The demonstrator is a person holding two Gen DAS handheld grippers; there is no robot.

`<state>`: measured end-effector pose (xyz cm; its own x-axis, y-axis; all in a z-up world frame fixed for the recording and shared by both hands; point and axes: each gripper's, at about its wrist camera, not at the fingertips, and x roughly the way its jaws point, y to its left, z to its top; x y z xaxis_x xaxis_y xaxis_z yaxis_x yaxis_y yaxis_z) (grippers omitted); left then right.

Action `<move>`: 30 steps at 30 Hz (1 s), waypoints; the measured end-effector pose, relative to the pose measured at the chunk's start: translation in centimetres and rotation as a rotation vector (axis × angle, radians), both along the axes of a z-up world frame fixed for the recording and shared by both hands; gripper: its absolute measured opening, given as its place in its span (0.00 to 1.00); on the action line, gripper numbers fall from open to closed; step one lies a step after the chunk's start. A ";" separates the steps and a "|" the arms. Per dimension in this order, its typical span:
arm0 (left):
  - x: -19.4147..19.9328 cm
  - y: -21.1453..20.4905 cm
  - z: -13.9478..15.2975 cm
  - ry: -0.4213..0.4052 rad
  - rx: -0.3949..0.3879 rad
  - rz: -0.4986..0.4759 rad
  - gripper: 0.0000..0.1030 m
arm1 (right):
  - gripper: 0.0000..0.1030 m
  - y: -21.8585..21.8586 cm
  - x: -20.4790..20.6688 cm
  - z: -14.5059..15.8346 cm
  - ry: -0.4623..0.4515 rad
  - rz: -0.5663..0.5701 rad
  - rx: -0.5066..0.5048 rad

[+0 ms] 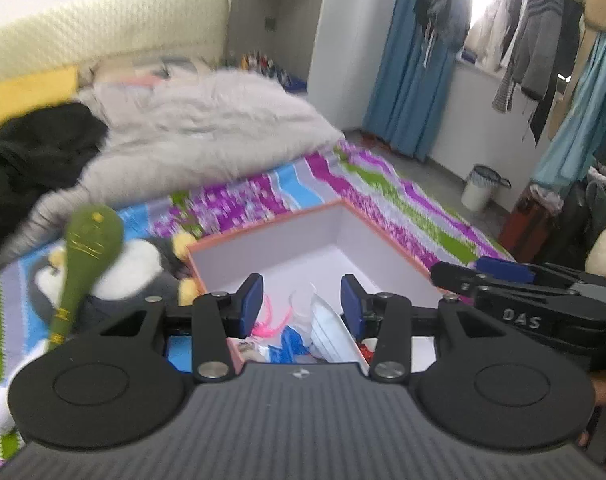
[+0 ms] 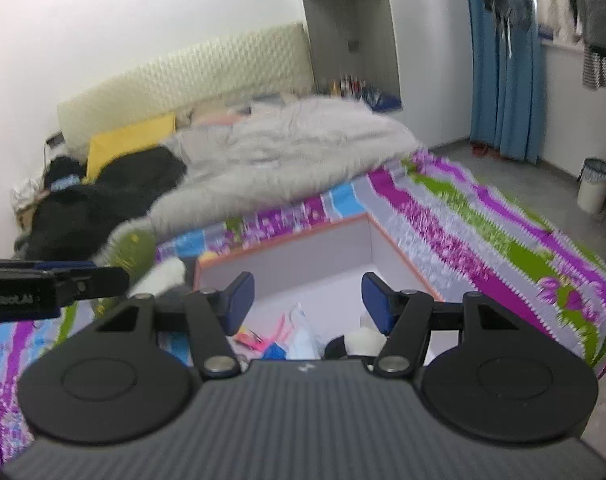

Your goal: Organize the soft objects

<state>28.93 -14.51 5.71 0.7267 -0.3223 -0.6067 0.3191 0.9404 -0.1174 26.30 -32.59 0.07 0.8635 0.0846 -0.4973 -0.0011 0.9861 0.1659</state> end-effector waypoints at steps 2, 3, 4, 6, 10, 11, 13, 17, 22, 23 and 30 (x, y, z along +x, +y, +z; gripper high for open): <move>-2.2 0.7 1.6 -0.029 -0.019 -0.002 0.47 | 0.60 0.3 -1.9 1.2 -0.030 -0.006 0.000; -3.2 1.1 2.2 -0.041 -0.026 -0.005 0.47 | 0.60 0.6 -2.8 1.8 -0.042 -0.012 -0.001; -4.3 1.5 2.9 -0.056 -0.025 -0.005 0.47 | 0.60 0.8 -3.6 2.2 -0.053 -0.015 -0.002; -6.5 2.4 3.9 -0.084 -0.026 -0.003 0.47 | 0.60 1.5 -5.5 3.0 -0.079 -0.018 -0.013; -10.7 4.0 5.1 -0.114 -0.041 -0.008 0.47 | 0.60 2.7 -9.0 4.1 -0.109 -0.021 -0.028; -11.7 4.3 5.2 -0.121 -0.042 -0.011 0.47 | 0.60 3.0 -9.8 4.3 -0.113 -0.017 -0.034; -13.4 4.9 5.3 -0.128 -0.050 -0.010 0.47 | 0.60 3.7 -11.4 4.4 -0.116 -0.013 -0.050; -16.5 5.9 5.0 -0.135 -0.067 -0.005 0.47 | 0.60 4.6 -13.6 3.4 -0.109 -0.021 -0.072; -18.9 6.6 3.7 -0.119 -0.066 0.011 0.47 | 0.60 5.4 -15.5 1.0 -0.099 -0.032 -0.083; -19.3 6.6 3.2 -0.111 -0.069 0.012 0.47 | 0.60 5.4 -15.8 0.6 -0.094 -0.036 -0.086; -20.6 6.3 -0.9 -0.045 -0.067 0.019 0.47 | 0.60 5.2 -16.8 -1.9 -0.047 -0.054 -0.069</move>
